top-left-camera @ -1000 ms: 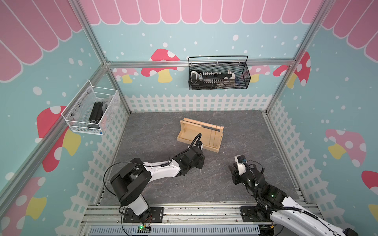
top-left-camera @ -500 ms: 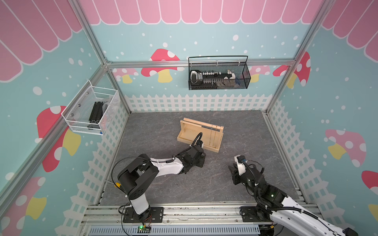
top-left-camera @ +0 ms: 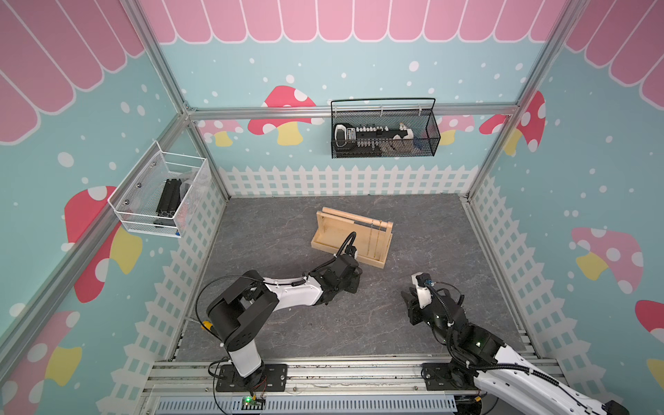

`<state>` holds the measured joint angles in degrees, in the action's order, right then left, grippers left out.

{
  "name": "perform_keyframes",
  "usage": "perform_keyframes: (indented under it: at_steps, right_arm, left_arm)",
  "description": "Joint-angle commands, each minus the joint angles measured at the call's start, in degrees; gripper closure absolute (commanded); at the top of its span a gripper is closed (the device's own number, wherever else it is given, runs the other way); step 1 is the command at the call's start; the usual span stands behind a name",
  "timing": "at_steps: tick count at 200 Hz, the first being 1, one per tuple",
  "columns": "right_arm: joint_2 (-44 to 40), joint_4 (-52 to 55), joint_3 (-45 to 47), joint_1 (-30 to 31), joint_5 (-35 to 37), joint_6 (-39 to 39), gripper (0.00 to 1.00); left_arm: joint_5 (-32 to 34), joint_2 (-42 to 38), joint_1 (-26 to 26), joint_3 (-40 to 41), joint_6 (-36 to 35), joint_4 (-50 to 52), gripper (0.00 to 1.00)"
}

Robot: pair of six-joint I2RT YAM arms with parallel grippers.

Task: Take the necklace off the jewelry display stand
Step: Place the necklace at the center of the board, then take off the necklace from the stand.

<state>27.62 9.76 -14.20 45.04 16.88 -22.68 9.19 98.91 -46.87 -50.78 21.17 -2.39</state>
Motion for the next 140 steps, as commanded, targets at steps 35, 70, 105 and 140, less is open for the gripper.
perform_keyframes:
  at_steps: [35,70,105,140]
  right_arm:
    - [-0.72,-0.79,0.31,-0.21,-0.14,0.16,0.68]
    - [-1.15,-0.53,0.4,-0.21,0.13,0.01,0.68]
    - [-1.83,-0.1,0.42,-0.26,0.25,0.04,0.68]
    - [-2.6,0.1,0.57,-0.21,0.25,-0.02,0.68]
  left_arm:
    - [-10.1,-11.6,0.93,-0.65,-1.55,-11.77,0.78]
    - [-13.17,-8.95,2.77,-8.38,-3.27,-11.09,0.77]
    - [-13.85,-5.54,4.06,-13.57,-4.07,-10.04,0.77]
    - [-12.74,-3.62,4.6,-16.79,-5.12,-8.21,0.79]
